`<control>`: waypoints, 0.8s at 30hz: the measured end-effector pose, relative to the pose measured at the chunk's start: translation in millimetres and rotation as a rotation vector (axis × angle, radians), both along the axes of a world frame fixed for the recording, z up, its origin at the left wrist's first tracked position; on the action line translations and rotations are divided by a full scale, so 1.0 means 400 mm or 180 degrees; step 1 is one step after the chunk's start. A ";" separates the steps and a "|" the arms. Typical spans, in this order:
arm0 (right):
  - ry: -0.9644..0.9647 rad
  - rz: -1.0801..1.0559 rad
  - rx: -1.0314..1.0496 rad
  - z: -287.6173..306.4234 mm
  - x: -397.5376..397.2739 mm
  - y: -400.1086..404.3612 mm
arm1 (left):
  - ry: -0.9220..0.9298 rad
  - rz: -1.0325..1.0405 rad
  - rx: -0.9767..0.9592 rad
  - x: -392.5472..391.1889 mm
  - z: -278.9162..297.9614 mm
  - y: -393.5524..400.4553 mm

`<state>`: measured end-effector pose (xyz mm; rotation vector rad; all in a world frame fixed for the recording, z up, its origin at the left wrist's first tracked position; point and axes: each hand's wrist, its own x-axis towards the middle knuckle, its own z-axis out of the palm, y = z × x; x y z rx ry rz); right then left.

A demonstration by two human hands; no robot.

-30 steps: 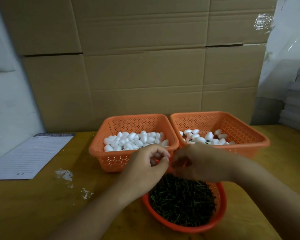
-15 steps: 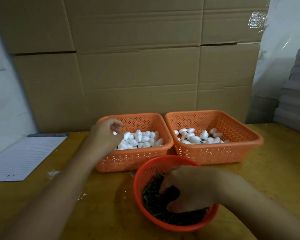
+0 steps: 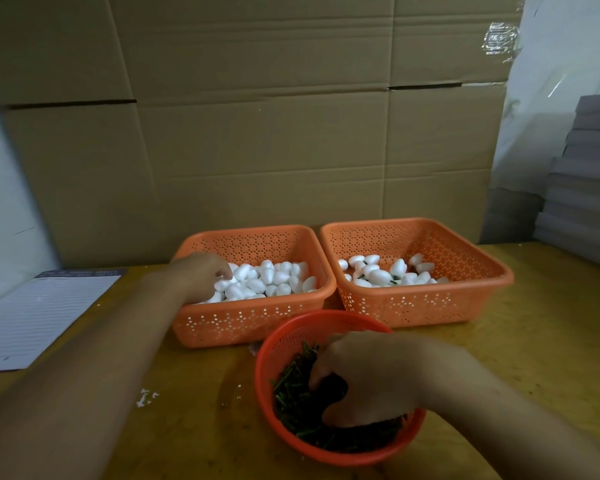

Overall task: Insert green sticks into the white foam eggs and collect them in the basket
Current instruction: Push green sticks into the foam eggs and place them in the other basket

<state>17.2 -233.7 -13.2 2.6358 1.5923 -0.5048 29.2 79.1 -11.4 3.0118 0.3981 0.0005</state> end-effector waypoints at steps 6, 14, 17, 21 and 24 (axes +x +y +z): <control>0.0022 -0.0011 -0.0001 0.001 0.000 0.001 | -0.0128 -0.0054 0.0155 0.013 -0.021 0.019; 0.0019 0.0034 0.0002 0.004 -0.001 0.000 | -0.0147 -0.0017 0.0055 0.023 -0.025 0.022; 0.0038 0.0036 0.0018 0.003 -0.002 -0.002 | -0.0359 -0.0119 -0.0104 0.010 -0.009 0.019; 0.0039 0.0033 0.0008 0.004 0.000 -0.001 | -0.0957 -0.0233 -0.0348 -0.018 0.023 -0.009; 0.0028 0.0037 -0.0004 0.003 0.001 0.000 | -0.1538 -0.0462 -0.0880 -0.055 0.034 -0.049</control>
